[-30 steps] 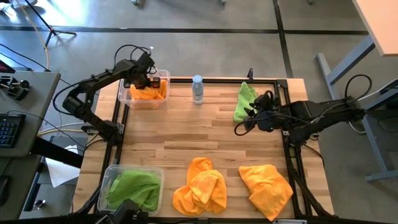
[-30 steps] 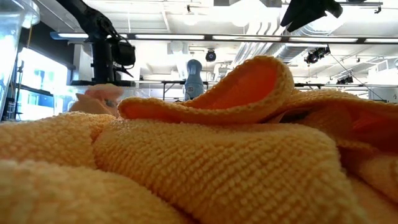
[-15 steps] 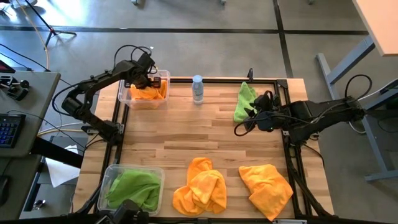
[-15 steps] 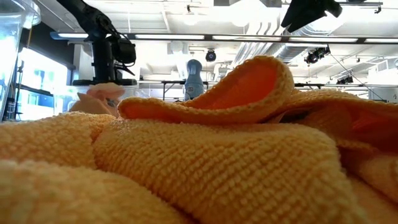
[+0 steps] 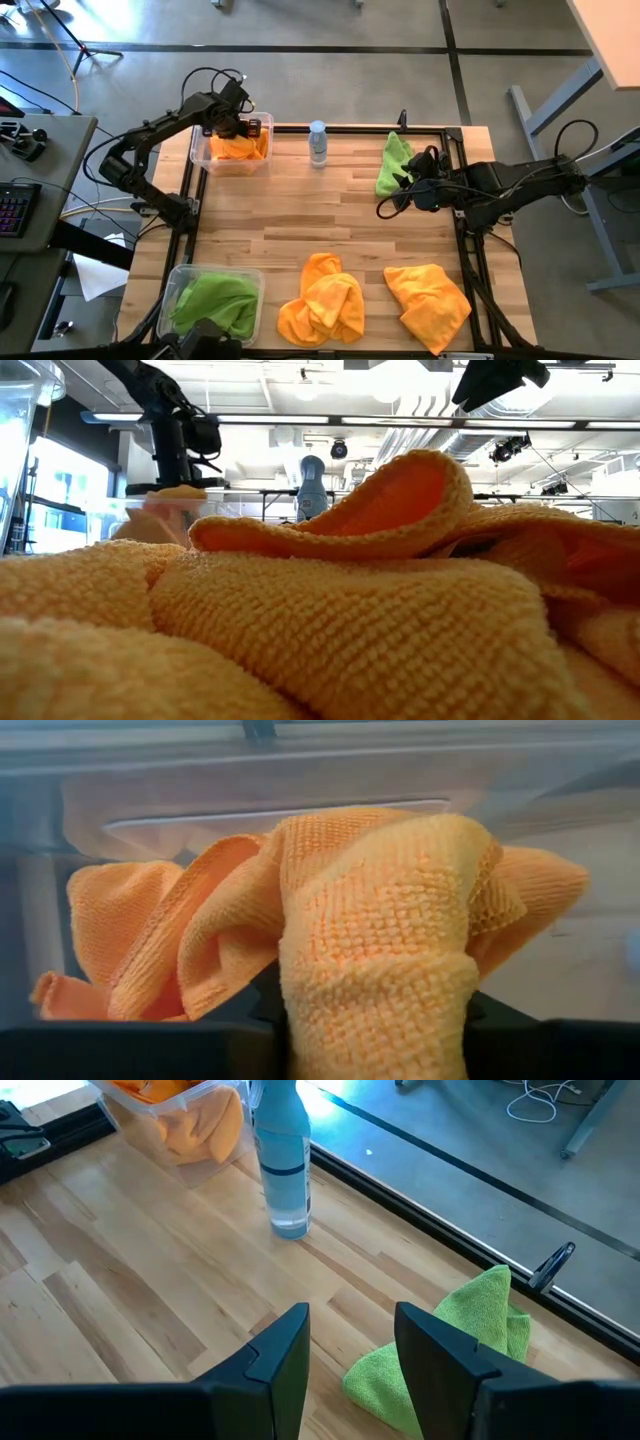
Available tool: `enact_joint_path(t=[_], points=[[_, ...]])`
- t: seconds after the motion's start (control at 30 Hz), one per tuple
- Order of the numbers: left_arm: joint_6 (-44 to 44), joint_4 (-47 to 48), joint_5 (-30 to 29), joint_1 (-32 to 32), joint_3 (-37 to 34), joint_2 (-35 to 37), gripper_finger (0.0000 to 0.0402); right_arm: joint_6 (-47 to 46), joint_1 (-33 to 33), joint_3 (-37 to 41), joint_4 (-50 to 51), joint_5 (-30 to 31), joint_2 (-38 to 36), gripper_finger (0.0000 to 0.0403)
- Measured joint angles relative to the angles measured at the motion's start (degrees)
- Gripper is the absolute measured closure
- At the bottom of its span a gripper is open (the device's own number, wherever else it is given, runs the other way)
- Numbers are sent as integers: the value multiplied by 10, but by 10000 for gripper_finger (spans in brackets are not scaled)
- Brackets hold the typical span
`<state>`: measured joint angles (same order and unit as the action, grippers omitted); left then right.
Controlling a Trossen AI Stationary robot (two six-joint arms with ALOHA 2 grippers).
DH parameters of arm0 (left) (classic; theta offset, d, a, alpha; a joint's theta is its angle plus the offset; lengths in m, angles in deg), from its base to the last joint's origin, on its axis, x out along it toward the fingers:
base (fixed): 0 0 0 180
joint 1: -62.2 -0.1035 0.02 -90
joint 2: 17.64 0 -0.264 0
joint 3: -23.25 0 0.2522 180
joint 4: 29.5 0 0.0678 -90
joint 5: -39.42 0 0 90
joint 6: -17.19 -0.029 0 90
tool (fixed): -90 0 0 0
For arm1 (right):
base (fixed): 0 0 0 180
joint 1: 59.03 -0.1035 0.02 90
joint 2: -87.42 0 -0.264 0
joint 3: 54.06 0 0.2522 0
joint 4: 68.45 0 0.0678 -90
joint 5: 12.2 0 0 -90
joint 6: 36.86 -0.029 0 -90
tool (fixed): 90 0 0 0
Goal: Sort microfiber towel by color & place in baskets
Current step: Put the yellow microfiber towel into the top transparent bin
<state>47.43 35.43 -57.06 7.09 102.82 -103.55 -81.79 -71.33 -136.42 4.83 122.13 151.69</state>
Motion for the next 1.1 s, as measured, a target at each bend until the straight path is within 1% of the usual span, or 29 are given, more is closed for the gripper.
enact_joint_path(t=[0.2,0.4,0.5,0.53,0.57,0.63,0.67,0.7,0.77,0.8,0.83,0.9,0.93,1.0,1.03,1.1], points=[[-25,45,0,0,43,0,245,0,0,0,0,0,0,259],[-30,84,3,0,84,0,236,3,0,0,0,0,0,259],[-76,97,44,0,87,0,236,2,0,0,0,0,0,259],[-97,112,41,0,87,0,236,3,0,0,0,0,0,259],[-99,130,17,1,87,0,236,3,0,0,0,0,0,259],[-38,163,-58,1,87,0,236,4,0,0,0,0,0,259],[-11,176,-71,0,87,0,236,4,0,0,0,0,0,259],[-9,179,-50,-2,87,0,236,4,0,0,0,0,0,259],[-52,164,9,-5,87,0,236,2,0,0,0,0,0,259],[-64,159,11,-4,87,0,236,3,0,0,0,0,0,259],[-57,160,-7,-1,87,0,236,4,0,0,0,0,0,259],[-13,160,-64,3,87,0,236,4,0,0,0,0,0,259],[-4,158,-65,3,87,0,237,4,0,0,0,0,0,259],[-36,151,-13,2,87,0,237,0,0,0,0,0,0,259],[-53,149,-6,0,87,0,237,0,0,0,0,0,0,259],[-36,151,-33,4,87,0,237,0,0,0,0,0,0,259]])
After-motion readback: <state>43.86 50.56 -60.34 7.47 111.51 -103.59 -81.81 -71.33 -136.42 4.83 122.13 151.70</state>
